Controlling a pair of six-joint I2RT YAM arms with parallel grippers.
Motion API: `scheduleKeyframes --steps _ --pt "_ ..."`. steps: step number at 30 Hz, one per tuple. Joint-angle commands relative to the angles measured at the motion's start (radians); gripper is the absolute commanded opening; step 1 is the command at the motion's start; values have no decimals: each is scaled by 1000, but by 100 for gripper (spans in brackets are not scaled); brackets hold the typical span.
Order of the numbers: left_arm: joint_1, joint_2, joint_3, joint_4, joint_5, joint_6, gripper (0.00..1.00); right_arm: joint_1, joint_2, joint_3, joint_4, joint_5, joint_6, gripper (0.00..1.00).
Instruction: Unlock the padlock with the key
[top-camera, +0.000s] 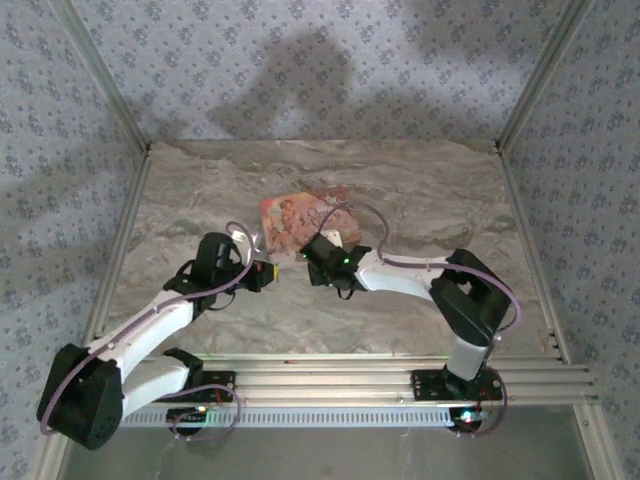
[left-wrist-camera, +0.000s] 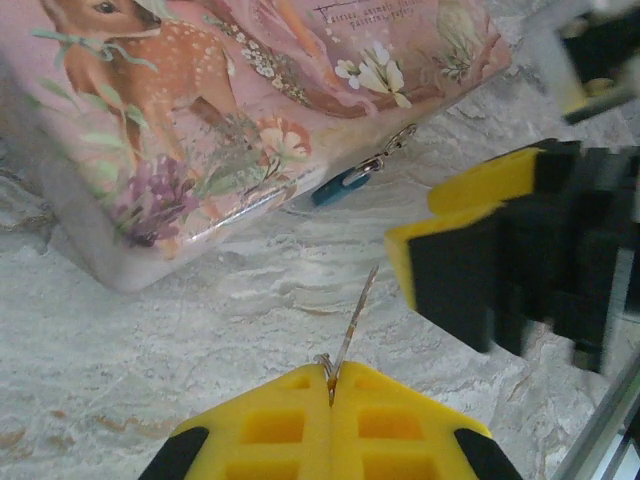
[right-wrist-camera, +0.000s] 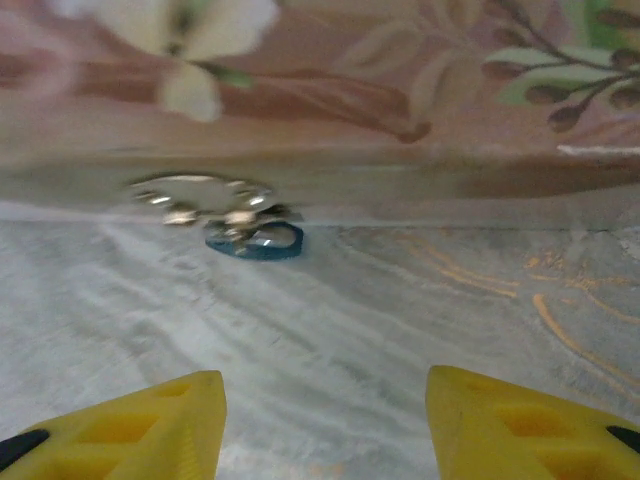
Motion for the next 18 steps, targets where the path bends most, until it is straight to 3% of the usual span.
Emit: scheduleKeyframes --steps 1,18 --pt "5 -53 -8 -45 -21 -10 0 8 44 60 15 94 24 56" --pt "5 -155 -28 -115 -26 -3 0 31 155 192 -12 157 48 55"
